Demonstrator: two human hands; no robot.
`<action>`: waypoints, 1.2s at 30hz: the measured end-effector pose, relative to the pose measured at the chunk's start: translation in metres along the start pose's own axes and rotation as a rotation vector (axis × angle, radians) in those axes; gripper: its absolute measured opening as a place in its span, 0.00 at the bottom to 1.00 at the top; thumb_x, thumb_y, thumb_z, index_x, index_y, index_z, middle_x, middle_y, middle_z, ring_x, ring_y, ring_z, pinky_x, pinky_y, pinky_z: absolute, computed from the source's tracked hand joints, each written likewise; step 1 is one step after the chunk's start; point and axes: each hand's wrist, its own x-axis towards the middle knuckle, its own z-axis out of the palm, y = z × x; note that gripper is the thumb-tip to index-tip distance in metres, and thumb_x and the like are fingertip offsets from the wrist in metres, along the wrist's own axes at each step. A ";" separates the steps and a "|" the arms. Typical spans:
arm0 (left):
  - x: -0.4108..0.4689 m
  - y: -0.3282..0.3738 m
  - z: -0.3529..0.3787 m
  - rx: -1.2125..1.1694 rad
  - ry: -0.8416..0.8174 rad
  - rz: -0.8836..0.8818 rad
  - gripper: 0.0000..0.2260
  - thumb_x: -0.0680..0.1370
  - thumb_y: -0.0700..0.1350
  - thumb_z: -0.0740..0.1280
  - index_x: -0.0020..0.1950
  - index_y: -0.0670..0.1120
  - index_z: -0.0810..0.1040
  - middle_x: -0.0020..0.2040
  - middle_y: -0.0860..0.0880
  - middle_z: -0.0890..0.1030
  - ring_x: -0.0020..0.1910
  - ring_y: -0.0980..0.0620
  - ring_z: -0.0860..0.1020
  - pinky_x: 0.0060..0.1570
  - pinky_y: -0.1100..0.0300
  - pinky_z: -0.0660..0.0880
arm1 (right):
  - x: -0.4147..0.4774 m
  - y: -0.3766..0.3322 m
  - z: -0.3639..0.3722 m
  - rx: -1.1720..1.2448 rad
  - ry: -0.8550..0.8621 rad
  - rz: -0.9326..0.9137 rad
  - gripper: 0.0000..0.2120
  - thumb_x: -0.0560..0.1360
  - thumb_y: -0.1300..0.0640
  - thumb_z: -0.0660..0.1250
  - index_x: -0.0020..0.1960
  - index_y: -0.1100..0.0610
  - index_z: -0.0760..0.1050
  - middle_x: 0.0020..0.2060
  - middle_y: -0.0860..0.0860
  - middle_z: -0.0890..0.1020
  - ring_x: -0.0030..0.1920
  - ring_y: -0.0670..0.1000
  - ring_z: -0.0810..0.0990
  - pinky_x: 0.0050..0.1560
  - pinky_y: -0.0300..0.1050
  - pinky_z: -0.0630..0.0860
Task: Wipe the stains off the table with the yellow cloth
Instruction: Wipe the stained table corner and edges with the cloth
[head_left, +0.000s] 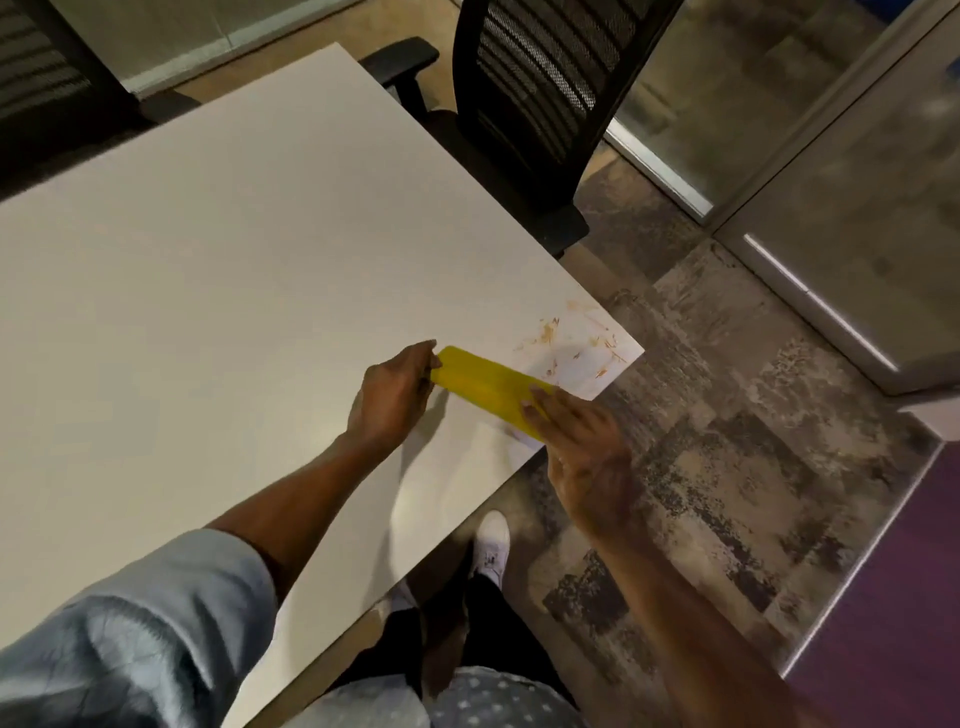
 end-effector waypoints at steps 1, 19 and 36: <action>0.001 -0.007 0.009 0.035 -0.053 0.005 0.17 0.82 0.38 0.71 0.71 0.42 0.80 0.61 0.38 0.87 0.54 0.33 0.88 0.53 0.41 0.86 | -0.007 0.008 0.015 -0.017 -0.044 -0.037 0.25 0.76 0.70 0.74 0.71 0.56 0.81 0.71 0.54 0.82 0.71 0.60 0.82 0.66 0.58 0.80; -0.016 -0.069 0.038 0.259 -0.267 -0.005 0.27 0.87 0.49 0.54 0.82 0.34 0.69 0.84 0.35 0.66 0.85 0.36 0.65 0.81 0.43 0.68 | -0.034 -0.003 0.121 0.056 -0.513 -0.272 0.34 0.86 0.53 0.60 0.87 0.52 0.49 0.88 0.55 0.48 0.88 0.58 0.46 0.86 0.57 0.52; -0.023 -0.080 0.091 0.262 -0.350 -0.056 0.40 0.88 0.63 0.53 0.88 0.39 0.42 0.89 0.41 0.38 0.89 0.43 0.36 0.88 0.41 0.42 | -0.042 -0.009 0.133 -0.047 -0.560 0.139 0.31 0.87 0.46 0.44 0.87 0.50 0.42 0.88 0.52 0.45 0.88 0.58 0.41 0.86 0.64 0.55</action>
